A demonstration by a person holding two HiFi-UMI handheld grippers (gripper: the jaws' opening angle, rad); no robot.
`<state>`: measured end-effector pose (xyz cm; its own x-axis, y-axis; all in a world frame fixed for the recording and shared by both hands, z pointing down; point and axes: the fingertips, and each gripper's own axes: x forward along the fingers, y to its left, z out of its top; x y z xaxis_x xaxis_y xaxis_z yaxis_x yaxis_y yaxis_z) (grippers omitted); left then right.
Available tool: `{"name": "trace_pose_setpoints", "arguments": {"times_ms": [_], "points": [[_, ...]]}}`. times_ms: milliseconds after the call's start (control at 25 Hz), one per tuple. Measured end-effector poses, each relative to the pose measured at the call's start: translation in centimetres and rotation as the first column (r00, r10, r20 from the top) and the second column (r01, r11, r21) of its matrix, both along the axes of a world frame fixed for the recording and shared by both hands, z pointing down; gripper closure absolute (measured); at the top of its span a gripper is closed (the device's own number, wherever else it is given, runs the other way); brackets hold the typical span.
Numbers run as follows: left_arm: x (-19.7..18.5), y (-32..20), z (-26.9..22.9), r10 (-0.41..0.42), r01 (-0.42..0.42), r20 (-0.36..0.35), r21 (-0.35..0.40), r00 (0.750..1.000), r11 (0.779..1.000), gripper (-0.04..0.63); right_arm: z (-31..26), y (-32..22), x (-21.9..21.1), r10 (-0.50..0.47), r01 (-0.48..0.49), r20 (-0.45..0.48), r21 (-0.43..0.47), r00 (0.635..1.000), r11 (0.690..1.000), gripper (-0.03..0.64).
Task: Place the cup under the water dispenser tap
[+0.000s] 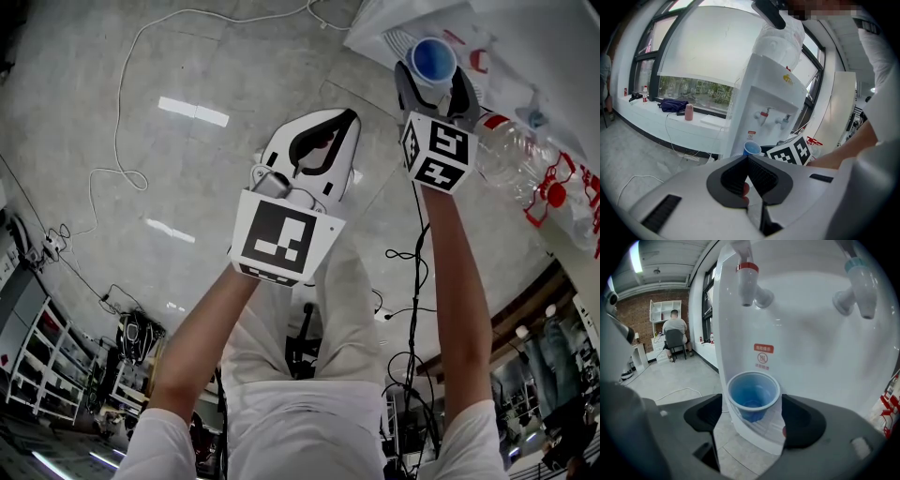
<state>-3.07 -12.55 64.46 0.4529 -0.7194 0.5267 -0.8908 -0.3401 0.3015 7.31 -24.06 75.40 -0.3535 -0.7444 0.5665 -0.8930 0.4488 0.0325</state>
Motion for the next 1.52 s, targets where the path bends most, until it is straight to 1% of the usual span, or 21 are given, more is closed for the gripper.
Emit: {"name": "trace_pose_setpoints", "arguments": {"times_ms": [200, 560, 680, 760, 800, 960, 1160, 1200, 1320, 1520], "points": [[0.2, -0.1, -0.6, 0.004, -0.004, 0.000, 0.002, 1.000, 1.000, 0.588, -0.6, 0.4, 0.3, 0.008, -0.008, -0.005, -0.001, 1.000, 1.000, 0.220], [0.1, 0.7, -3.0, 0.002, -0.002, 0.007, -0.003, 1.000, 1.000, 0.588, -3.6, 2.7, 1.1, 0.013, -0.013, 0.000, -0.005, 1.000, 1.000, 0.225], [0.1, 1.6, -4.1, 0.009, -0.009, 0.013, -0.007, 1.000, 1.000, 0.588, -4.9, 3.8, 1.6, 0.028, -0.028, 0.007, -0.008, 1.000, 1.000, 0.276], [-0.1, 1.8, -5.0, 0.010, -0.010, 0.017, -0.004, 1.000, 1.000, 0.588, -5.7, 4.3, 1.7, 0.024, -0.024, 0.007, -0.012, 1.000, 1.000, 0.333], [-0.1, 1.8, -5.4, 0.011, -0.011, 0.018, -0.003, 1.000, 1.000, 0.588, -6.1, 4.6, 1.8, 0.020, -0.020, 0.007, -0.014, 1.000, 1.000, 0.345], [0.4, 1.9, -7.1, 0.027, -0.027, 0.026, 0.009, 0.999, 1.000, 0.588, -7.5, 5.9, 2.0, 0.010, -0.009, 0.013, -0.025, 1.000, 1.000, 0.464], [1.1, 2.1, -9.9, 0.049, -0.050, 0.037, 0.033, 0.998, 0.998, 0.588, -9.7, 7.5, 2.2, -0.005, 0.006, 0.024, -0.049, 1.000, 0.999, 0.593], [1.3, 2.2, -10.4, 0.052, -0.053, 0.038, 0.036, 0.998, 0.998, 0.588, -10.1, 7.9, 2.2, -0.009, 0.011, 0.028, -0.057, 1.000, 0.998, 0.606], [1.6, 2.2, -11.9, 0.057, -0.059, 0.040, 0.049, 0.998, 0.997, 0.588, -11.9, 8.5, 2.3, -0.015, 0.018, 0.048, -0.062, 0.999, 0.998, 0.606], [1.9, 2.4, -13.9, 0.054, -0.056, 0.038, 0.052, 0.998, 0.997, 0.589, -15.5, 9.2, 2.9, -0.007, 0.012, 0.091, -0.057, 0.996, 0.998, 0.606]]}}
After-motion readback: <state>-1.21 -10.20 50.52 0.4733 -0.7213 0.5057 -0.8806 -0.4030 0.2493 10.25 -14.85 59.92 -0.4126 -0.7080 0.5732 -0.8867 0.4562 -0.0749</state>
